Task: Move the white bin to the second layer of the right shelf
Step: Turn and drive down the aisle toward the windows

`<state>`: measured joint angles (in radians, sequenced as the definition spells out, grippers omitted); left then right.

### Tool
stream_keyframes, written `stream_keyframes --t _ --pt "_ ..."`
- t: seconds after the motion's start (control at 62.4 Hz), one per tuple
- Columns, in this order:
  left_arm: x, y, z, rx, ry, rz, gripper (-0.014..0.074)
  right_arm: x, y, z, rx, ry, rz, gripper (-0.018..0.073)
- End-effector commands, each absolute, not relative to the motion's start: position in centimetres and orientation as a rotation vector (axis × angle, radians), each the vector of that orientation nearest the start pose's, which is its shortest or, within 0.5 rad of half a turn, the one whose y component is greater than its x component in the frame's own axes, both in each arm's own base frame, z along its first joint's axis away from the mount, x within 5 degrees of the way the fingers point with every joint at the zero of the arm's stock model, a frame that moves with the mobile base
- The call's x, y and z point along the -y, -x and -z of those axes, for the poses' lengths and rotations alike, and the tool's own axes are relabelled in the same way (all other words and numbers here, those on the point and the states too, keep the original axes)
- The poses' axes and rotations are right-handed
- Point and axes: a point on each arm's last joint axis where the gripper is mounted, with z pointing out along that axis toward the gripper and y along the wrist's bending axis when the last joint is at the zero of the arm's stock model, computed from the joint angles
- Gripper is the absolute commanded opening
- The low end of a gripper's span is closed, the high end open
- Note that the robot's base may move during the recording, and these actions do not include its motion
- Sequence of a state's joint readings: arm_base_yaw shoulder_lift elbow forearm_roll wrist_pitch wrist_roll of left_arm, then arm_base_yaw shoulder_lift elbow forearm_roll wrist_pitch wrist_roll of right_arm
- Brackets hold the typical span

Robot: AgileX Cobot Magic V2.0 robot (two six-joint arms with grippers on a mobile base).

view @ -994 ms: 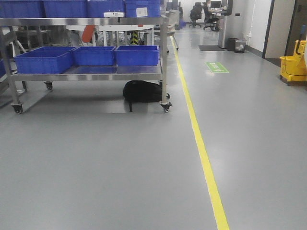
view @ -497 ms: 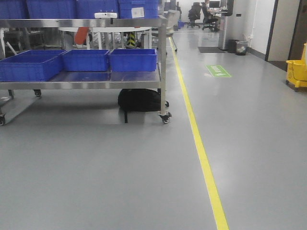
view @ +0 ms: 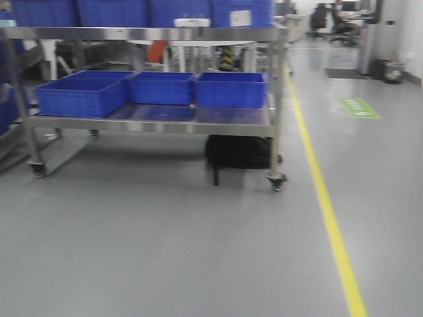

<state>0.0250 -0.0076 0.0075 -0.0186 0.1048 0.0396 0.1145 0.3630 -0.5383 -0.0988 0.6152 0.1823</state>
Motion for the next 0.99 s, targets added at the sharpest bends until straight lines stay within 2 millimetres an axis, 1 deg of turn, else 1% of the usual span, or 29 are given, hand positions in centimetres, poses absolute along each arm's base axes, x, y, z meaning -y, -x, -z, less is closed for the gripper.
stream_keyframes --t 0.0,0.978 --pt "-0.13 -5.57 -20.05 -1.514 0.012 -0.026 0.0085 -0.34 -7.35 -33.2 -1.801 -0.022 -0.098 0.0055" --pt "-0.13 -5.57 -20.05 -1.514 0.012 -0.026 0.0085 -0.34 -7.35 -33.21 -1.801 -0.022 -0.098 0.0055"
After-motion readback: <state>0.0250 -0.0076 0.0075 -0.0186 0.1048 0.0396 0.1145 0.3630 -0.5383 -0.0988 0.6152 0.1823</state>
